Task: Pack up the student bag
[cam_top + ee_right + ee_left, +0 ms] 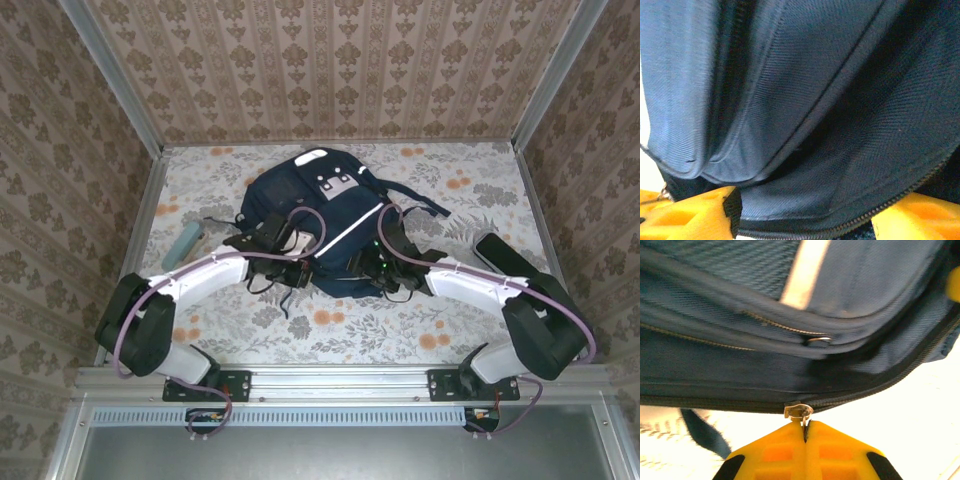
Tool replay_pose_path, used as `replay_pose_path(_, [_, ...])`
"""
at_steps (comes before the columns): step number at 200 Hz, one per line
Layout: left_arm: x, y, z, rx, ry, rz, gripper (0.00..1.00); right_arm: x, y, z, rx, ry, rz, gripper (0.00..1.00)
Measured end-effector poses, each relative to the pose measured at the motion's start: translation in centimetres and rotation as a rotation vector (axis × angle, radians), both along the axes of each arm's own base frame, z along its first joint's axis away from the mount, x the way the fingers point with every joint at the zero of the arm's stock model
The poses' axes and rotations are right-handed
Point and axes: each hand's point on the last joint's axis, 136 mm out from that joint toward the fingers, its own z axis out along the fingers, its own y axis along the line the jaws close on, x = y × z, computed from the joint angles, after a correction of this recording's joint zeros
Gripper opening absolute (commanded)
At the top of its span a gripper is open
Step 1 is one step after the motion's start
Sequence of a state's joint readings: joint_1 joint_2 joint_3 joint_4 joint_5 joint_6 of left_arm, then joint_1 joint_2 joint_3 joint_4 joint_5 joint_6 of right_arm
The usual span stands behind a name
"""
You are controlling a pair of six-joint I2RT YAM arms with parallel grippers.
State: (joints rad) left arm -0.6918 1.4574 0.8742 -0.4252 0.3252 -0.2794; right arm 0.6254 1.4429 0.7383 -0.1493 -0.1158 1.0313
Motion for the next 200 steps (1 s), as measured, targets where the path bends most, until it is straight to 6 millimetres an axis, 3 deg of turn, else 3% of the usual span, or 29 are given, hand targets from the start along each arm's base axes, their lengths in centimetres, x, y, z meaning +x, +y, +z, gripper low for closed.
replay_pose_path(43, [-2.1, -4.0, 0.2, -0.059, 0.009, -0.042, 0.05, 0.3, 0.3, -0.6, 0.031, -0.021, -0.051, 0.65])
replay_pose_path(70, [-2.5, -5.3, 0.4, -0.099, 0.035, -0.025, 0.29, -0.3, -0.6, 0.4, 0.059, -0.062, -0.092, 0.67])
replay_pose_path(96, [-1.9, -5.2, 1.7, -0.154, 0.053, 0.022, 0.53, -0.6, -1.6, 2.7, 0.066, -0.120, -0.110, 0.68])
replay_pose_path(124, [0.5, -2.4, 4.5, -0.240, 0.016, 0.152, 0.64, -1.1, -2.4, 4.0, -0.006, -0.144, -0.072, 0.65])
replay_pose_path(144, [2.2, 0.7, 5.7, -0.268, -0.017, 0.280, 0.66, -1.7, -1.4, 5.2, -0.091, -0.164, 0.011, 0.63])
replay_pose_path(178, [3.8, 5.2, 5.2, -0.231, -0.020, 0.487, 0.69, -2.5, 3.4, 7.9, -0.235, -0.233, 0.205, 0.60])
replay_pose_path(200, [4.2, 7.7, 3.8, -0.191, 0.011, 0.607, 0.72, -2.9, 6.8, 7.5, -0.354, -0.247, 0.302, 0.57])
